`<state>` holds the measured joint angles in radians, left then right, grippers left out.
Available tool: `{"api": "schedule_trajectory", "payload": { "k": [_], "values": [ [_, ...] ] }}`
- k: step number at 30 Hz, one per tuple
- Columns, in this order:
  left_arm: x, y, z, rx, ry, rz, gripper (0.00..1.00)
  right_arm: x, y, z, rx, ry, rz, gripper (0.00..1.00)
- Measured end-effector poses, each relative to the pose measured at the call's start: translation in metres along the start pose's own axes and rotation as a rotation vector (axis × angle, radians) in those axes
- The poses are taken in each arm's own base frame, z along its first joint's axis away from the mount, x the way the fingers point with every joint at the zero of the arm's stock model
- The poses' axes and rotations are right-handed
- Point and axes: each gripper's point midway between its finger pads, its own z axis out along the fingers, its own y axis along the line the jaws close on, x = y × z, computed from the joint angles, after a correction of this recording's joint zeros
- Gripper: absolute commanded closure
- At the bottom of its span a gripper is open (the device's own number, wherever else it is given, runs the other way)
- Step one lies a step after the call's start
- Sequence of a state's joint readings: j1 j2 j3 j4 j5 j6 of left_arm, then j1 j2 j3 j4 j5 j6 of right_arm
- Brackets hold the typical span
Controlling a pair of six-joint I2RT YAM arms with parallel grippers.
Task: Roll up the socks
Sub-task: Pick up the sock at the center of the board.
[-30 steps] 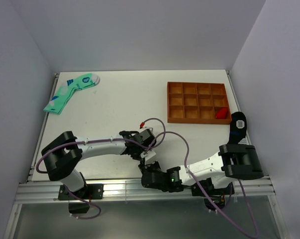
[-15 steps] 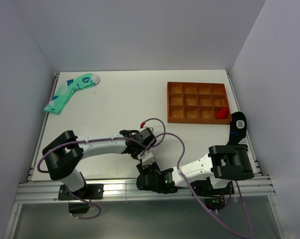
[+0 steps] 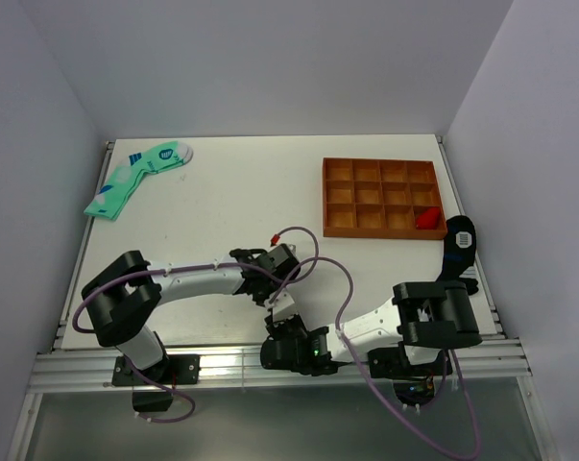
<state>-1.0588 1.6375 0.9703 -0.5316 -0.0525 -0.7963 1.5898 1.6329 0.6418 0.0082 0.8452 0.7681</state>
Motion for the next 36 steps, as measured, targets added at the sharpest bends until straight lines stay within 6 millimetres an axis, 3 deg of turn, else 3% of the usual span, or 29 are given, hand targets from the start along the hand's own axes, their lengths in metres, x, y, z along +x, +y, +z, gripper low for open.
{"api": "schedule_trajectory", "payload": {
  "k": [1,4,5,6,19,27,36],
  "values": [
    [0.000,0.000,0.000,0.004,0.002,-0.003,0.96,0.000,0.000,0.000,0.000,0.000,0.001,0.81],
    [-0.001,0.000,0.000,0.018,0.006,-0.013,0.88,0.000,-0.001,0.000,-0.001,-0.001,0.009,0.90],
    [-0.001,0.000,0.000,0.024,0.006,-0.017,0.86,0.000,-0.001,0.000,-0.003,0.000,0.014,0.99],
    [-0.001,0.000,0.000,0.031,0.003,-0.024,0.81,0.000,-0.001,0.000,-0.006,-0.001,0.020,1.00],
    [-0.017,-0.005,-0.023,0.138,-0.110,-0.195,0.59,0.000,-0.003,-0.001,-0.015,0.011,0.112,1.00],
    [-0.036,0.000,-0.035,0.168,-0.198,-0.276,0.58,-0.001,-0.008,-0.004,-0.023,0.032,0.154,1.00],
    [-0.075,0.024,-0.084,0.223,-0.398,-0.376,0.58,0.001,-0.033,-0.007,0.030,0.074,0.172,1.00]
  ]
}}
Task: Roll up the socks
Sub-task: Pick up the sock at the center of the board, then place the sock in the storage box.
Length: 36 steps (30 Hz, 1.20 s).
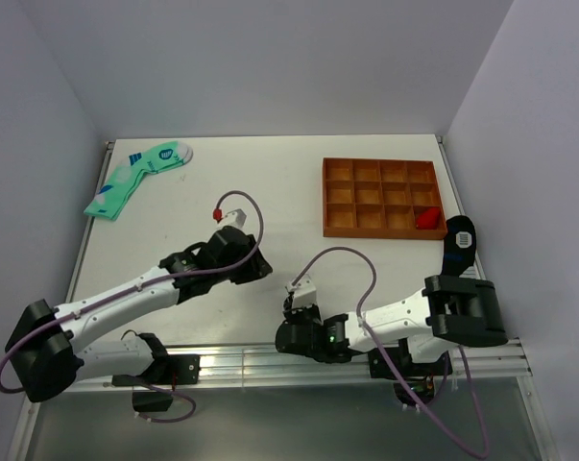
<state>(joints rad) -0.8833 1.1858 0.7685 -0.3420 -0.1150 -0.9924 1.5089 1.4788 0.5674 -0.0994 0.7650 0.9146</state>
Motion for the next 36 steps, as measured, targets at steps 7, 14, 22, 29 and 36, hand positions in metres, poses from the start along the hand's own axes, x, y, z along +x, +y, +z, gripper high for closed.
{"api": "schedule_trajectory", "payload": {
  "k": [7,14,22,29,36],
  "values": [
    [-0.015,-0.001,-0.020,0.040,-0.078,-0.015,0.58,-0.017,-0.021,-0.007,0.035,0.009,0.045,1.00],
    [-0.012,0.007,-0.033,0.059,-0.095,-0.012,0.59,-0.049,-0.045,-0.013,0.067,-0.025,0.106,1.00],
    [-0.017,-0.006,-0.055,0.148,-0.117,0.013,0.58,-0.097,-0.102,-0.016,0.181,-0.099,0.185,1.00],
    [-0.014,-0.012,-0.066,0.201,-0.102,0.063,0.58,-0.148,-0.184,-0.019,0.372,-0.181,0.281,1.00],
    [-0.012,-0.020,-0.083,0.274,-0.102,0.109,0.57,-0.179,-0.273,-0.025,0.633,-0.184,0.320,1.00]
  ]
}}
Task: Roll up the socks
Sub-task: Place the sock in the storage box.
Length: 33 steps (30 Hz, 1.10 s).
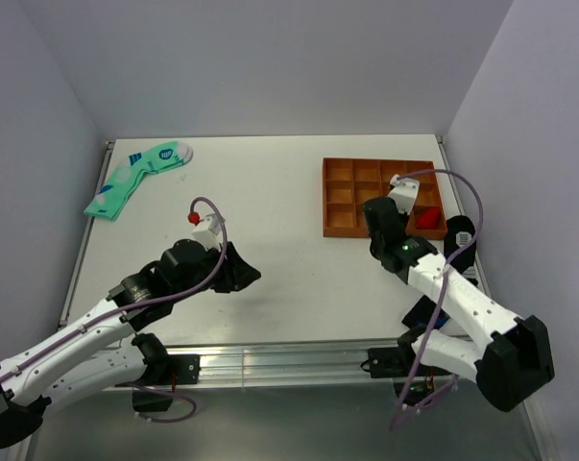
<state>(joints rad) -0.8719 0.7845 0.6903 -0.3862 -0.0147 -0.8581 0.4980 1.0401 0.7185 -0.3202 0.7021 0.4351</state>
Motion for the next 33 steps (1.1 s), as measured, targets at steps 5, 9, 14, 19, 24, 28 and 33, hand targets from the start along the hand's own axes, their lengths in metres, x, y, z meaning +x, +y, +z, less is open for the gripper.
{"api": "schedule_trajectory", "payload": {
  "k": [5,9,14,19,24,28,33],
  "values": [
    [0.002,-0.005,-0.004,0.032,0.011,0.026,0.57,-0.016,-0.016,0.031,0.131,0.030,-0.048,1.00],
    [0.004,-0.008,-0.006,0.052,0.027,0.039,0.57,-0.017,-0.018,0.054,0.199,0.068,-0.101,1.00],
    [0.004,-0.011,-0.010,0.074,0.025,0.055,0.57,-0.012,-0.033,0.075,0.278,0.135,-0.149,1.00],
    [0.005,-0.013,-0.011,0.085,0.032,0.063,0.57,-0.005,-0.042,0.089,0.323,0.186,-0.172,1.00],
    [0.009,-0.013,-0.009,0.090,0.050,0.073,0.57,0.004,-0.042,0.102,0.344,0.230,-0.199,1.00],
    [0.011,-0.012,-0.007,0.089,0.063,0.085,0.56,0.010,-0.040,0.113,0.360,0.260,-0.221,1.00],
    [0.013,-0.012,-0.005,0.091,0.075,0.091,0.56,0.021,-0.041,0.122,0.380,0.304,-0.252,1.00]
  ]
}}
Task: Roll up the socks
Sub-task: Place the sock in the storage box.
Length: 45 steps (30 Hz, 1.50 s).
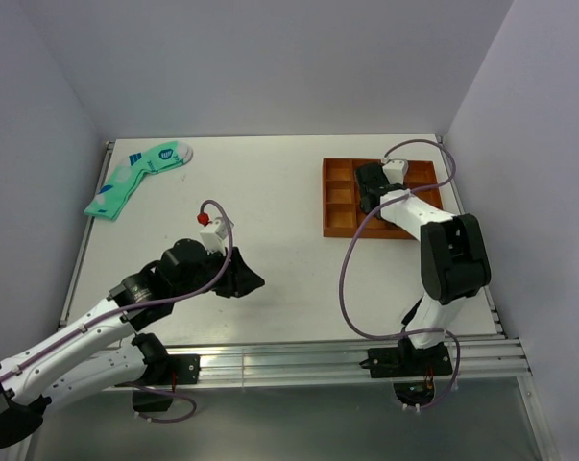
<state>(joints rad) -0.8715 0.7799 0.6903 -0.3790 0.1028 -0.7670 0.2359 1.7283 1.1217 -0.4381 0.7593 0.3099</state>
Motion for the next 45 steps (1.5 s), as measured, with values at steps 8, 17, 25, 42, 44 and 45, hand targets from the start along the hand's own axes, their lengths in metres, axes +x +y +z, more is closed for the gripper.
{"api": "schedule_trajectory", "payload": {
  "k": [8,17,25,42,44,45],
  "values": [
    [0.002,-0.002,0.002,0.010,0.014,0.005,0.57,0.014,0.003,0.016,0.005,0.073,-0.009,1.00],
    [0.003,-0.003,0.002,0.018,0.021,0.014,0.57,0.025,0.010,0.033,-0.037,0.147,0.037,1.00],
    [-0.001,-0.008,0.001,0.031,0.018,0.015,0.56,0.023,0.014,0.038,-0.071,0.178,0.072,1.00],
    [-0.003,-0.014,0.002,0.044,0.029,0.016,0.56,0.023,0.024,0.045,-0.130,0.246,0.088,1.00],
    [-0.004,-0.016,0.001,0.049,0.028,0.016,0.56,0.023,0.026,0.046,-0.154,0.259,0.100,1.00],
    [-0.005,-0.017,0.001,0.051,0.028,0.016,0.56,0.023,0.027,0.046,-0.165,0.267,0.106,1.00]
  ]
}}
